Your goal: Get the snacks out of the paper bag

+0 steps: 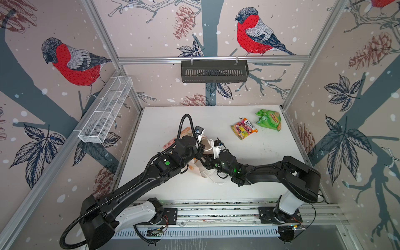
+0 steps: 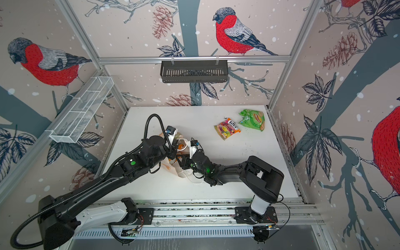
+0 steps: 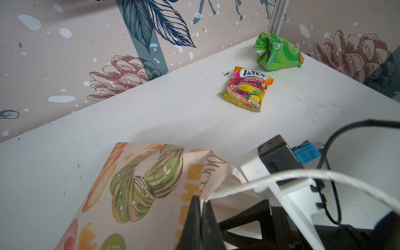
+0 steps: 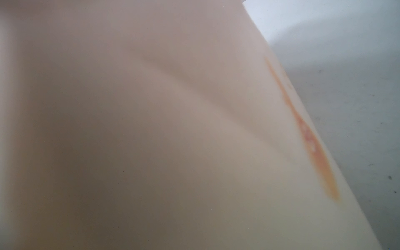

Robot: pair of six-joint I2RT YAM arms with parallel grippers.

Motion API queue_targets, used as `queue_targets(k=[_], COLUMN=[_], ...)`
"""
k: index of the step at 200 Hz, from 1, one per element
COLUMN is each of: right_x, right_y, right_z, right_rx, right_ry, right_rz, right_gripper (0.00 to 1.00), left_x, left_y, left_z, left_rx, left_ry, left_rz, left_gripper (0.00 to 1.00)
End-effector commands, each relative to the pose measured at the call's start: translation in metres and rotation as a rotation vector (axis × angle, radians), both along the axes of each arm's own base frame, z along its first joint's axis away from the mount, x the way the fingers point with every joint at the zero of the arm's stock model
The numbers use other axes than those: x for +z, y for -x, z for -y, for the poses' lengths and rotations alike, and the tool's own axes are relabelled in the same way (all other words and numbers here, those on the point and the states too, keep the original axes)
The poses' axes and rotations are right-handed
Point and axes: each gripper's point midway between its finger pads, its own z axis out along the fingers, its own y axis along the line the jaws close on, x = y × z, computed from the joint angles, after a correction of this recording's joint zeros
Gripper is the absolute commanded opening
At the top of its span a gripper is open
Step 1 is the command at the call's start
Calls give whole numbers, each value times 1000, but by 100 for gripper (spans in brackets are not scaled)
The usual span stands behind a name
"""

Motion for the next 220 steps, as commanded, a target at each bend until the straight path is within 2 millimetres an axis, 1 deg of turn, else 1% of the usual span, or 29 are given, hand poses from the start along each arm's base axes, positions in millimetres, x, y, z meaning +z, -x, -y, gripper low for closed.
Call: queue_targets(k=[1, 35, 67, 106, 137, 171, 220], right_x=[-8, -9, -4, -1, -4, 0, 0], right_y=[-7, -9, -9, -7, -6, -7, -12], right_z=[3, 4, 1, -5, -10, -18, -25], right_rx=[-48, -77, -92, -70, -52, -31, -32], right_ry=[72, 111, 159, 144, 147, 143, 164], right_rz=[23, 23, 61, 54, 55, 67, 70], right_gripper=[43, 42, 42, 43, 46, 50, 49], left_x=[24, 27, 29, 28, 27, 29, 30], left_y=[-4, -4, -6, -13, -14, -13, -12], left_z=[2, -2, -6, -14, -15, -16, -15], left_rx=[-1, 7, 7, 30, 26, 28, 17], left_ry=[67, 82, 104, 129, 133, 134, 143], left_rz=[76, 83, 74, 58, 52, 59, 60], left_gripper=[0, 0, 0, 0, 0, 0, 0])
